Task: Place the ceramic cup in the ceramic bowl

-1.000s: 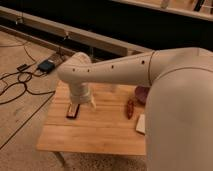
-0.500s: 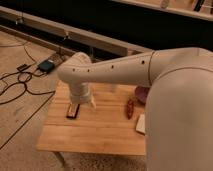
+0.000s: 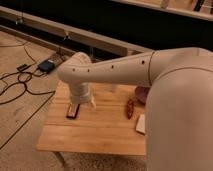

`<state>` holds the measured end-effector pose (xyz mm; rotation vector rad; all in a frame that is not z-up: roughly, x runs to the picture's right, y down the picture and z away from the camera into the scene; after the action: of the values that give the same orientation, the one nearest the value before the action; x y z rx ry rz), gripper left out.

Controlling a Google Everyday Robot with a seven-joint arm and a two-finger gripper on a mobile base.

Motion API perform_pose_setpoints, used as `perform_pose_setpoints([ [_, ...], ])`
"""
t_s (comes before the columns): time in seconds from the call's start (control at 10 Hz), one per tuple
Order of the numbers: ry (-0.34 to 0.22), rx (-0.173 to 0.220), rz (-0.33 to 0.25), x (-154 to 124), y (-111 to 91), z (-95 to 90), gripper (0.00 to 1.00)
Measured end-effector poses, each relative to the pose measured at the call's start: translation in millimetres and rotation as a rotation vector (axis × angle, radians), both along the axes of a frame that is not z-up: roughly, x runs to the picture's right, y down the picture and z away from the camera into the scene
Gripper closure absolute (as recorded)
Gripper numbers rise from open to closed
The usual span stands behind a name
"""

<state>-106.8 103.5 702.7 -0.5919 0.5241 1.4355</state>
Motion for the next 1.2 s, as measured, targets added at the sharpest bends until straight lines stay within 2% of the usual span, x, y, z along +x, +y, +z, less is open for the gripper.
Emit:
perform_pose_setpoints([
  [0.7, -0.006, -0.001, -0.008, 0, 0, 0.4, 0.35],
  [0.9, -0.046, 0.000, -0.069, 5, -6, 5.9, 0.35],
  [1.2, -0.081, 0.031, -0.213, 36, -35, 29.1, 0.35],
])
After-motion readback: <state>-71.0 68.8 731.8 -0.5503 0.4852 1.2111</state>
